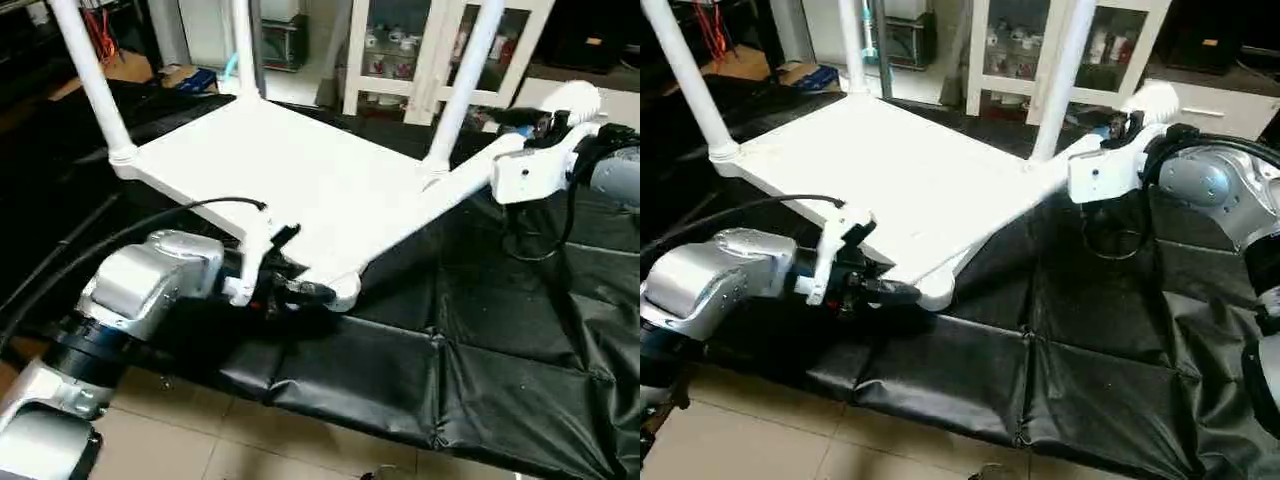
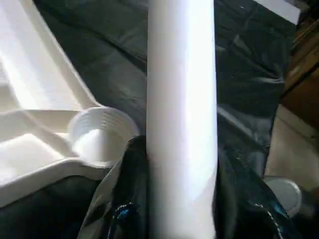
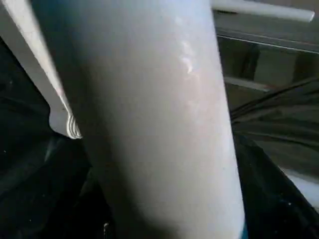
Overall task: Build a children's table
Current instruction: Pick table leg
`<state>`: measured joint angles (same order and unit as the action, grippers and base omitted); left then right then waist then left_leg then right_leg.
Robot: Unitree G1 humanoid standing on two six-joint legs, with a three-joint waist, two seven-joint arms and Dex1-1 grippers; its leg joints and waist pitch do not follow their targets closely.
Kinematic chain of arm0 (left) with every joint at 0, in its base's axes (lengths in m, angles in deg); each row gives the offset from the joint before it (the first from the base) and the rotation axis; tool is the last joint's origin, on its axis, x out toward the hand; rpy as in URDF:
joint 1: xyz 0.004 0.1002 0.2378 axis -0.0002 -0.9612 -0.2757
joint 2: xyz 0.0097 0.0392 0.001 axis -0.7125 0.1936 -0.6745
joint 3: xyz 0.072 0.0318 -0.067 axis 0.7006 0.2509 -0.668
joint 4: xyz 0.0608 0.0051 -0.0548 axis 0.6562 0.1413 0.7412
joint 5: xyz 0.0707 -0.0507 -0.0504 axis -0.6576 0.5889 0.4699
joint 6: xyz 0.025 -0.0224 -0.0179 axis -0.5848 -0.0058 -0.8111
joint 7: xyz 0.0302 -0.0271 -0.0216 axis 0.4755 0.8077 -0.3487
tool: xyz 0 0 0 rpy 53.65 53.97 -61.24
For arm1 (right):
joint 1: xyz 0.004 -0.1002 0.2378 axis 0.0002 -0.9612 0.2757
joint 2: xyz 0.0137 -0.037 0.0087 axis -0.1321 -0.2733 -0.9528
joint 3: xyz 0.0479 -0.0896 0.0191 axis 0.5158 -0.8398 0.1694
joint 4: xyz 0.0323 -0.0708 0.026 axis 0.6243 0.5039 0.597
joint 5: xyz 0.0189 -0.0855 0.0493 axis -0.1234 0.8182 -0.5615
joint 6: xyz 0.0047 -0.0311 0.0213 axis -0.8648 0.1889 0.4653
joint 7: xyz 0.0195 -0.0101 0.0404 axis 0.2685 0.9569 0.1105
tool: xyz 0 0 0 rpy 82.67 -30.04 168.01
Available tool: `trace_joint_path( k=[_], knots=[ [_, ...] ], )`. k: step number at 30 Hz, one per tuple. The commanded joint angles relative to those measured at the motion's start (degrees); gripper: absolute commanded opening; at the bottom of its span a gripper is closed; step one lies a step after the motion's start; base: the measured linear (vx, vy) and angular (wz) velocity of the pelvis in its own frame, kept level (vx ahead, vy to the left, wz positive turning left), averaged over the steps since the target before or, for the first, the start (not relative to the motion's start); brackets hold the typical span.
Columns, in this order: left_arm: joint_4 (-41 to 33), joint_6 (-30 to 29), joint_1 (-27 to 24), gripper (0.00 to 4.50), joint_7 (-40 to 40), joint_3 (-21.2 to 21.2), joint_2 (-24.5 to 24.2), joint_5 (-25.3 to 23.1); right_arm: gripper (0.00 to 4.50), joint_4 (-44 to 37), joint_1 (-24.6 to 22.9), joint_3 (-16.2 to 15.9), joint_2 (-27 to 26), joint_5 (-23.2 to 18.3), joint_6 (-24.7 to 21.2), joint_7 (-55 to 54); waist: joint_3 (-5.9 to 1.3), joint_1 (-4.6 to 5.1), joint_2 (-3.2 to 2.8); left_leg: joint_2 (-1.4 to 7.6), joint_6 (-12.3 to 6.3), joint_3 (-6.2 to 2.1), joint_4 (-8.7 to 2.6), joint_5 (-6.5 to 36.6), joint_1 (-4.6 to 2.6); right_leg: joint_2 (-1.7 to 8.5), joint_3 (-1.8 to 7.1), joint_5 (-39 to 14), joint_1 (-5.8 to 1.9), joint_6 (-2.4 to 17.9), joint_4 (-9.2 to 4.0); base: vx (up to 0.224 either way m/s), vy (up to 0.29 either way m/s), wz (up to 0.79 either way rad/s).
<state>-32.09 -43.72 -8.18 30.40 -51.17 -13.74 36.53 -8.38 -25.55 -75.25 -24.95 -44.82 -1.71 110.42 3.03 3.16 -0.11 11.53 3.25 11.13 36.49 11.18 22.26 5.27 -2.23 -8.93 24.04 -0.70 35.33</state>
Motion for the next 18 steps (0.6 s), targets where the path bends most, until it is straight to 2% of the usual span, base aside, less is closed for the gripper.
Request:
trace_joint_path(
  k=[1, 3, 5, 6, 10, 11, 13, 15, 16, 17, 18],
  knots=[
    [2.77, 2.71, 1.79, 1.36, -1.28, -2.30, -1.24, -2.68, 2.33, 0.87, -0.03, -0.30, -0.07, -1.14, 0.77, 1.37, -4.21, 0.06, 0.86, 0.41, -4.05, -0.06, -3.44, 14.76, -0.67, 0.73, 0.83, -13.60, -2.86, 15.54, -3.39, 0.000, 0.000, 0.00],
    [4.68, 2.41, 2.96, 1.92, -0.46, -4.46, -2.12, -1.58, 2.28, 1.08, -0.16, -0.13, -0.17, -1.31, 0.67, 1.69, -4.24, -0.05, 0.85, 0.41, -3.93, -0.02, -3.45, 14.83, -0.75, 0.75, 0.87, -13.42, -2.86, 15.75, -3.32, 0.000, 0.000, 0.00],
    [5.76, 1.71, 3.88, 2.06, 0.28, -7.92, -2.37, 1.02, 2.26, 1.21, -0.47, 0.13, -0.36, -1.80, 0.39, 2.19, -4.24, -0.07, 0.82, 0.36, -3.92, 0.01, -3.41, 14.66, -0.71, 0.72, 0.88, -12.89, -2.92, 15.98, -3.26, 0.000, 0.000, 0.00],
    [5.76, 1.71, 3.88, 2.09, 0.28, -7.92, -2.37, 1.02, 2.20, 1.21, -0.47, 0.13, -0.36, -1.80, 0.39, 2.19, -4.27, -0.11, 0.80, 0.41, -3.86, -0.02, -3.44, 14.52, -0.77, 0.81, 0.89, -12.73, -2.94, 16.12, -3.22, 0.000, 0.000, 0.00],
    [10.58, 1.73, 7.01, 2.47, -0.81, -19.67, 0.31, 9.56, 1.95, 1.25, -1.51, 0.94, -0.79, -2.78, -0.24, 3.26, -4.26, -0.22, 0.87, 0.26, -4.16, 0.17, -3.34, 14.45, -0.80, 0.65, 0.90, -11.48, -2.95, 17.23, -3.13, 0.000, 0.000, 0.00],
    [12.36, 1.76, 8.04, 2.47, -0.77, -23.76, 0.91, 13.19, 1.95, 1.40, -1.84, 1.27, -1.01, -3.22, -0.69, 3.49, -4.30, -0.25, 0.84, 0.07, -4.28, 0.25, -3.26, 14.37, -0.82, 0.62, 0.91, -11.48, -2.99, 17.39, -3.07, 0.000, 0.000, 0.00],
    [13.25, 1.17, 8.80, 2.54, -1.21, -26.80, 1.49, 16.32, 1.91, 1.46, -2.21, 1.69, -1.23, -3.97, -1.08, 3.92, -4.31, -0.45, 0.65, 0.30, -4.44, 0.14, -3.34, 14.66, -0.95, 0.69, 0.81, -11.02, -2.86, 17.87, -3.11, 0.000, 0.000, 0.00],
    [14.66, 1.38, 9.78, 2.69, -4.22, -31.32, 3.17, 20.01, 1.88, 1.76, -3.10, 3.83, -2.47, -7.61, -4.10, 6.12, -4.32, -0.40, 0.93, 0.29, -4.81, 0.21, -3.35, 14.51, -0.89, 0.59, 0.81, -10.21, -3.04, 18.08, -3.08, 0.000, 0.000, 0.00],
    [15.17, 1.38, 10.09, 2.80, -5.11, -32.57, 3.68, 20.77, 1.87, 1.84, -3.36, 4.56, -2.88, -8.74, -5.17, 6.84, -4.34, -0.40, 0.95, 0.29, -5.17, 0.17, -3.34, 14.41, -0.85, 0.60, 0.78, -10.08, -3.11, 18.21, -2.99, 0.000, 0.000, 0.00],
    [15.28, 2.10, 10.10, 2.85, -6.30, -33.43, 4.26, 21.07, 1.86, 1.75, -3.75, 5.31, -3.32, -9.84, -6.82, 7.53, -4.34, -0.47, 1.22, 0.42, -5.33, 0.16, -3.38, 14.04, -0.82, 0.68, 0.75, -10.32, -3.11, 18.06, -3.06, 0.000, 0.000, 0.00],
    [15.39, 2.87, 10.12, 2.85, -7.58, -34.35, 4.89, 21.39, 1.86, 1.64, -4.17, 6.12, -3.79, -11.01, -8.59, 8.26, -4.33, -0.44, 1.17, 0.41, -5.63, 0.23, -3.32, 13.96, -0.82, 0.64, 0.81, -10.10, -3.17, 18.15, -3.03, 0.000, 0.000, 0.00]
  ],
)
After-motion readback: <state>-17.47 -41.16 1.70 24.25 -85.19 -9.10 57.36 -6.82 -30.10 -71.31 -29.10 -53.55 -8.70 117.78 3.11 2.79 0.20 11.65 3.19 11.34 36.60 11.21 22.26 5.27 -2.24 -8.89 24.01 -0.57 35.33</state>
